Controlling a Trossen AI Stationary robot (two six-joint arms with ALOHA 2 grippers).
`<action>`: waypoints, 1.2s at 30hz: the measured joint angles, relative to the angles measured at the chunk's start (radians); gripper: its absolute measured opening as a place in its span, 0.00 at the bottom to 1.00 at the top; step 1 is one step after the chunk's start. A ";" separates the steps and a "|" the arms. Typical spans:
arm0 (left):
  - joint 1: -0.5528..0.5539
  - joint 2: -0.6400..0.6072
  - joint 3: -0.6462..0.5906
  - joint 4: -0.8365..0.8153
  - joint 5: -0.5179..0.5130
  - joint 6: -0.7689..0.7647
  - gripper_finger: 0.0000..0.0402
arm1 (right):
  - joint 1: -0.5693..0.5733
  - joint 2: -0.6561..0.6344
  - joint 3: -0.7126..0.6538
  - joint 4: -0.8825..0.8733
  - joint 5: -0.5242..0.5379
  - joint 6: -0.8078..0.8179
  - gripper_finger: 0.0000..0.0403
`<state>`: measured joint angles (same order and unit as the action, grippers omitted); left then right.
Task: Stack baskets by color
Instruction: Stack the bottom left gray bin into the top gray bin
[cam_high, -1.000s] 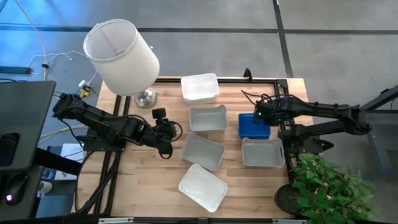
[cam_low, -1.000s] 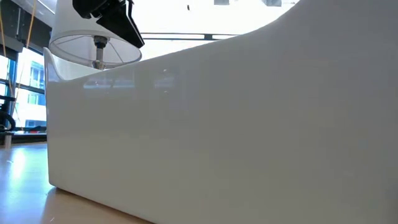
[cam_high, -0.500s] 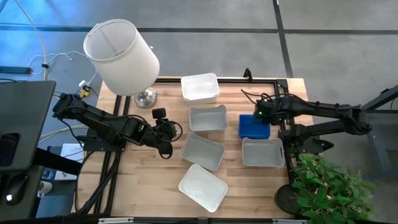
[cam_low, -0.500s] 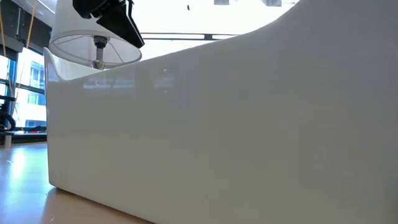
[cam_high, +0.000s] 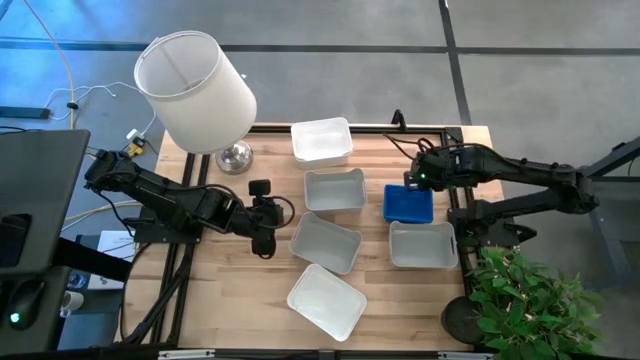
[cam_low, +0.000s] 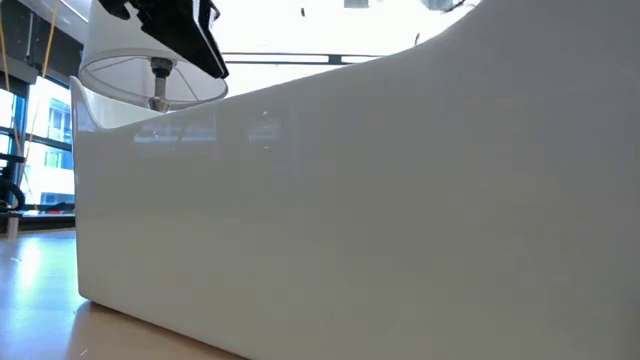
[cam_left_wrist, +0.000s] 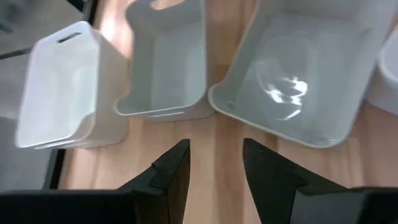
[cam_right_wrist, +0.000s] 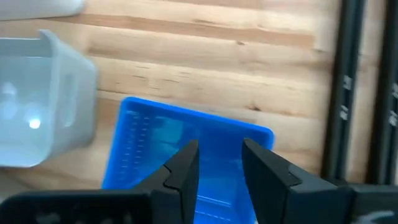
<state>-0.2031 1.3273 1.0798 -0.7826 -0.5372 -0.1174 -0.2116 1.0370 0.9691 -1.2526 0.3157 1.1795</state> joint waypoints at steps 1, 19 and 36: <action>0.000 0.000 0.000 0.005 0.016 -0.001 0.33 | 0.014 0.000 0.001 0.016 0.006 -0.005 0.27; -0.001 0.104 -0.001 0.210 0.263 0.208 0.33 | 0.182 0.003 -0.001 0.159 0.104 -0.040 0.27; -0.003 0.305 0.000 0.286 0.340 0.208 0.33 | 0.189 0.004 -0.002 0.155 0.127 -0.061 0.27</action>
<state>-0.2058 1.6328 1.0794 -0.4966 -0.1975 0.0902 -0.0231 1.0409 0.9668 -1.0977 0.4423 1.1183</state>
